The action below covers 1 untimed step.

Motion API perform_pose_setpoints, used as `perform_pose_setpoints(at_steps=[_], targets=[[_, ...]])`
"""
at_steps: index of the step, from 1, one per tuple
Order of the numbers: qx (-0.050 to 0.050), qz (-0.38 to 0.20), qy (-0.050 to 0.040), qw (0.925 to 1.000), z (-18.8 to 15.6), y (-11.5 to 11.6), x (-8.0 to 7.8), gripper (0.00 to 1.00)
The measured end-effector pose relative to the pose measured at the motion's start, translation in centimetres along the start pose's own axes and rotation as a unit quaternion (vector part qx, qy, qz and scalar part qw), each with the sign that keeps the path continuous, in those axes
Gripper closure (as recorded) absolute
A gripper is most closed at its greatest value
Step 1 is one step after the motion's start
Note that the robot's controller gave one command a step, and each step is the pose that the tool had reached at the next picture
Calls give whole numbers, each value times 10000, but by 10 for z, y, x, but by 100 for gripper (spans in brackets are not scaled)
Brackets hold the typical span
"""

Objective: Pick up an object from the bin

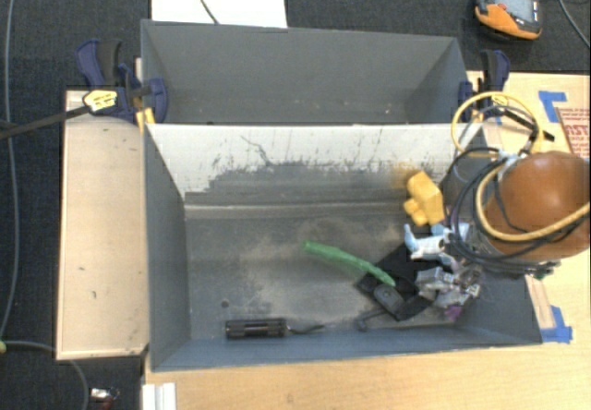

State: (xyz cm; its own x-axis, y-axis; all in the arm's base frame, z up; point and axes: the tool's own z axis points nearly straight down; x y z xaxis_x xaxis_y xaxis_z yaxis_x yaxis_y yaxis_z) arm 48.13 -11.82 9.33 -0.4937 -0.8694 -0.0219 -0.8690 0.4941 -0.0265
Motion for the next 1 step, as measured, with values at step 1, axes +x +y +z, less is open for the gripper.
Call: perform_pose_setpoints(at_steps=[1], targets=[[13, 20, -12, 10000, -7, -1, -1, 100]])
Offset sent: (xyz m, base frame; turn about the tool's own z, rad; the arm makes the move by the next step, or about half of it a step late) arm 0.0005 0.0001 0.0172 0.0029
